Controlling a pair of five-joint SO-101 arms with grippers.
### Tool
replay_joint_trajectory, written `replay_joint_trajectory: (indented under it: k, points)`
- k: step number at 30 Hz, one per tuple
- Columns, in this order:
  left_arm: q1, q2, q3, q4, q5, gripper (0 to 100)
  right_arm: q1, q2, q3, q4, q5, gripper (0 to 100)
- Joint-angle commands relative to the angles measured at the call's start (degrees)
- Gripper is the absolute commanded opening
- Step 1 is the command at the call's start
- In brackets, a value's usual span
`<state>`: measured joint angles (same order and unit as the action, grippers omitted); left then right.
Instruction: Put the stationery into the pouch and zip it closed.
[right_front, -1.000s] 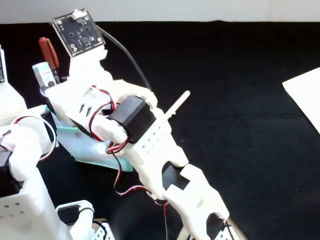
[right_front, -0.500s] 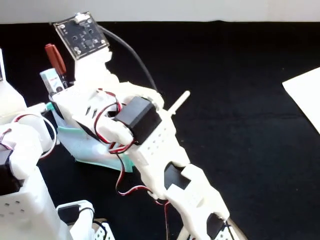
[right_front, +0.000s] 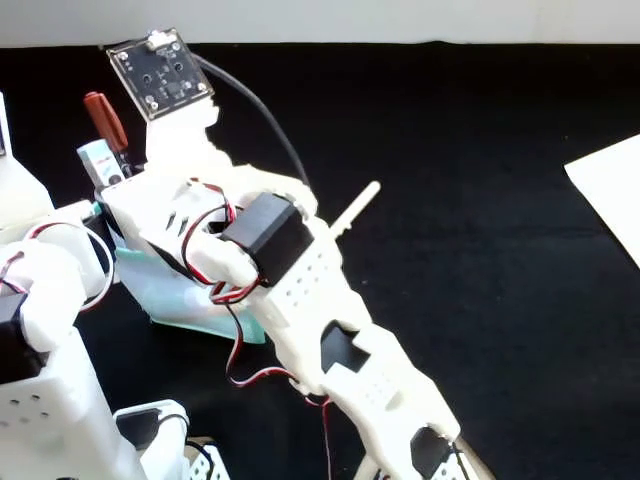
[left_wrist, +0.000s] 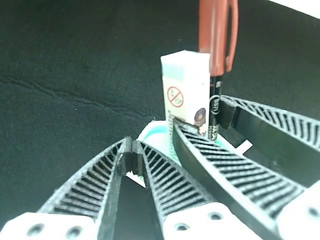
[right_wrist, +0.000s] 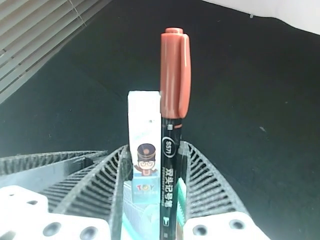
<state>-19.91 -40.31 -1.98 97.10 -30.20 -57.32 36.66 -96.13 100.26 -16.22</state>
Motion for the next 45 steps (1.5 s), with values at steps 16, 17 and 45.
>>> replay_joint_trajectory:
  k: [16, 17, 45]
  points:
    - [-0.7, 0.3, 0.7, 0.1, 0.4, 1, 0.6, -18.1, 10.1, 1.0, 2.2, 0.5]
    - [-0.7, 0.3, 0.7, 0.1, 0.4, 1, 0.5, -20.7, 15.7, 1.0, 2.1, 0.5]
    - [-0.7, 0.3, 0.7, 0.2, 0.4, 1, -2.9, -68.9, 106.9, -35.2, 13.2, 17.0]
